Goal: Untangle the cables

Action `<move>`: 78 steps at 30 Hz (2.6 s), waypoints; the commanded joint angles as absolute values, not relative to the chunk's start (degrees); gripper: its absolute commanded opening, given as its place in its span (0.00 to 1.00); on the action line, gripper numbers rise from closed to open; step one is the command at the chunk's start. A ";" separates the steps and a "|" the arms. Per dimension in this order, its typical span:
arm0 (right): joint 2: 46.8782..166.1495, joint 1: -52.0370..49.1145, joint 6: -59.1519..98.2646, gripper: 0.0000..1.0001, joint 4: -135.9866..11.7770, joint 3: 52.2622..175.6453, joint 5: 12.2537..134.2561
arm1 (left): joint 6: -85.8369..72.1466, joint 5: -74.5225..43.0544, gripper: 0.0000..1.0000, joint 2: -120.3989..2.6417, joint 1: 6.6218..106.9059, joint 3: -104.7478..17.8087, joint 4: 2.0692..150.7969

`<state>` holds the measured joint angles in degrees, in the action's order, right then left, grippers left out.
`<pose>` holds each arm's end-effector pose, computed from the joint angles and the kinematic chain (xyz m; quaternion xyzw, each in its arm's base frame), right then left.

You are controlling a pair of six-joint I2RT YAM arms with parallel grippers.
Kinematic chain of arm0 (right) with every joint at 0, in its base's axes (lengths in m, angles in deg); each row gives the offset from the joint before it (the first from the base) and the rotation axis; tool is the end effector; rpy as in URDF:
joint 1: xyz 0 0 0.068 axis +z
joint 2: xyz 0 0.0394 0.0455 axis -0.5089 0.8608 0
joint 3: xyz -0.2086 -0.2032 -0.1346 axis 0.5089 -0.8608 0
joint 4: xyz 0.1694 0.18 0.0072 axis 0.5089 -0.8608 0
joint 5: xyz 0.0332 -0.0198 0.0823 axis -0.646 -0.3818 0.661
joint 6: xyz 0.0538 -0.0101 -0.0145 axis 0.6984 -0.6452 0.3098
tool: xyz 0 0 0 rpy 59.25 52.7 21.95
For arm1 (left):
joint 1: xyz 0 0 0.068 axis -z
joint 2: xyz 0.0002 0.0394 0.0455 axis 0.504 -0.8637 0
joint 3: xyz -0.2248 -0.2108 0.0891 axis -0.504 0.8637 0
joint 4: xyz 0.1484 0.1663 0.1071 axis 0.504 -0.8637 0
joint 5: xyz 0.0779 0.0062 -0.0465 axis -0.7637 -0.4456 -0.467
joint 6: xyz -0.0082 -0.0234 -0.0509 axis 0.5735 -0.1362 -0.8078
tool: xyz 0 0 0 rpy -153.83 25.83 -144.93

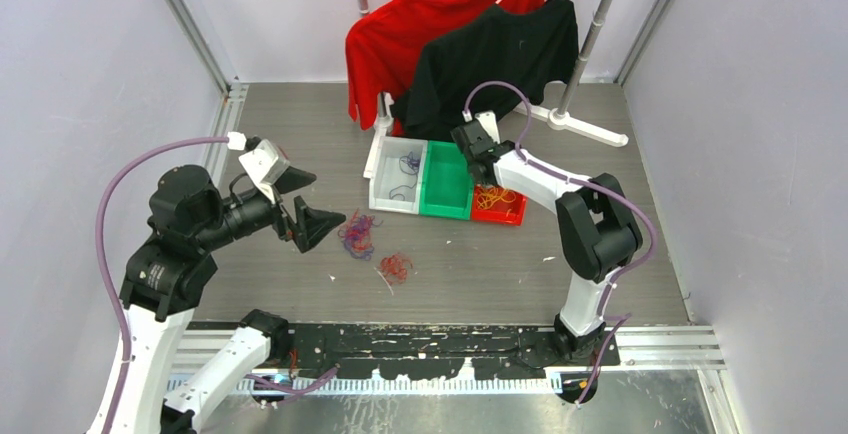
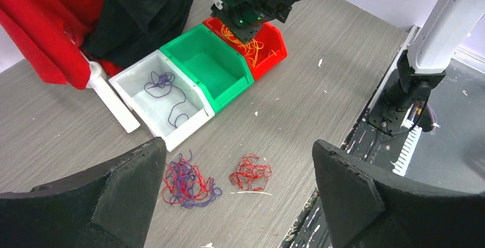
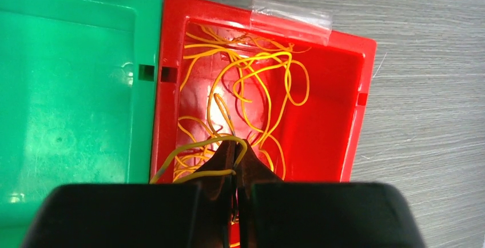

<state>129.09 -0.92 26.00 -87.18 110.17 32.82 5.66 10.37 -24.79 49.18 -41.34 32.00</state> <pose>0.3396 0.1687 0.2574 -0.0533 0.9228 -0.1539 0.3492 0.0506 -0.0408 0.4584 0.3093 0.7081 -0.3217 0.5472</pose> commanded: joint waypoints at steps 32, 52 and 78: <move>118.74 -6.30 32.30 0.29 -95.69 118.25 55.03 | 8.82 11.04 0.97 -24.16 49.34 -43.59 31.91; 125.97 -17.32 45.94 0.01 -79.02 102.84 68.88 | 9.69 11.12 0.97 -23.38 49.31 -43.29 31.10; 124.89 -17.33 45.61 0.01 -83.70 113.10 73.26 | 11.40 11.38 0.97 -23.52 49.25 -44.13 30.03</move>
